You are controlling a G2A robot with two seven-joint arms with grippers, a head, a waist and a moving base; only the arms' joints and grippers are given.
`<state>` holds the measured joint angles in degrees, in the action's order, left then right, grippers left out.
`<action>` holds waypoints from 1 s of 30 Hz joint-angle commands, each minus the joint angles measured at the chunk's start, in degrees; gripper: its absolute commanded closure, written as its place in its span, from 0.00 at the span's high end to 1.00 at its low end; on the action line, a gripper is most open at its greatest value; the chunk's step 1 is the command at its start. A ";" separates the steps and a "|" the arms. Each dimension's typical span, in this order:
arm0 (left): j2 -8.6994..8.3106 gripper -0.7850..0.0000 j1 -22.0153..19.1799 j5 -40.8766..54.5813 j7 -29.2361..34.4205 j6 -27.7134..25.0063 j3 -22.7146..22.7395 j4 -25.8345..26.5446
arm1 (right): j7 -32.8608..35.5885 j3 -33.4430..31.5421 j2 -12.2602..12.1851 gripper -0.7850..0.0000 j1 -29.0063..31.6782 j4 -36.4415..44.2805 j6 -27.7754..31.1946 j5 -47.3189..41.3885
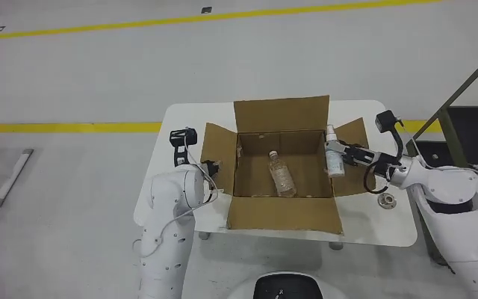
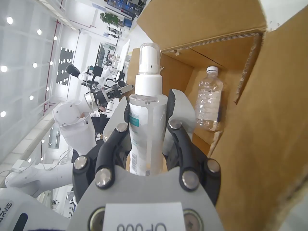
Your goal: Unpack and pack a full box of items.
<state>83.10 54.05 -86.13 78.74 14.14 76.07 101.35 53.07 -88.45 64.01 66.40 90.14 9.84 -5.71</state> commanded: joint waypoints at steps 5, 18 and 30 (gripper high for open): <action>0.11 1.00 -0.10 1.07 -0.76 0.02 0.12 1.28 | -2.75 4.30 0.20 0.00 0.46 4.04 -3.37 3.73; 0.33 1.00 -0.08 2.30 -3.66 -0.17 -0.67 2.73 | -6.44 8.45 0.53 0.00 -0.11 5.18 -6.33 9.92; 0.33 1.00 -0.08 2.30 -3.66 -0.17 -0.67 2.73 | -19.61 23.62 3.40 0.00 -8.05 -1.27 -11.94 17.87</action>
<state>83.43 53.97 -83.83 75.08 13.96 75.40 104.08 34.66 -67.19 66.99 59.99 90.31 -1.24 10.95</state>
